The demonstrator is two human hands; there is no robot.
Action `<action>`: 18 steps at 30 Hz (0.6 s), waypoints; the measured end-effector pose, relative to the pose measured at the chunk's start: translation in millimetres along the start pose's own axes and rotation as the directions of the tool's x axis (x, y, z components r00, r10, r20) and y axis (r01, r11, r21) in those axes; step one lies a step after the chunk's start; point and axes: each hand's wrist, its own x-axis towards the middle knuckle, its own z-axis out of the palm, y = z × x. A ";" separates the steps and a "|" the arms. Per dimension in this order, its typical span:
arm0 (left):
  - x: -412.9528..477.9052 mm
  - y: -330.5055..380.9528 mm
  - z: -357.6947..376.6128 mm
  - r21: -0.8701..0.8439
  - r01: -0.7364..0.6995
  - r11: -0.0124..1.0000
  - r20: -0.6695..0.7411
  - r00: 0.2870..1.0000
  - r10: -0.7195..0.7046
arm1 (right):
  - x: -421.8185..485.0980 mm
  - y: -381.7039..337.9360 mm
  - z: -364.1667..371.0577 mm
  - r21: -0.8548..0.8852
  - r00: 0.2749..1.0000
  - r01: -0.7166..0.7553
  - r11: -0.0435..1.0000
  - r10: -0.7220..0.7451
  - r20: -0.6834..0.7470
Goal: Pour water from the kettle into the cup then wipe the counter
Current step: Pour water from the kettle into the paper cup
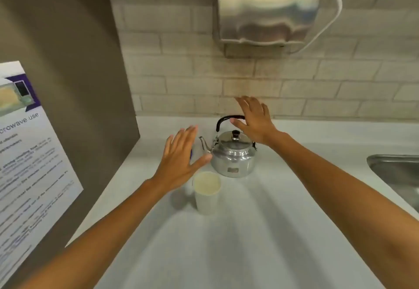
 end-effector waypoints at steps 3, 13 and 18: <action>-14.8 -1.2 7.7 -0.128 0.051 0.991 0.087 0.995 -0.040 | 4.7 12.0 8.0 0.005 0.996 -0.015 1.000 0.015 0.087; -52.4 -8.1 45.9 -0.444 0.303 0.843 0.327 0.931 -0.162 | 32.0 29.0 33.4 0.169 0.987 -0.103 0.980 0.080 0.141; -55.7 -5.7 69.6 -0.515 0.402 0.757 0.310 0.911 -0.273 | 46.9 29.8 35.3 0.211 0.986 -0.169 0.963 0.165 0.037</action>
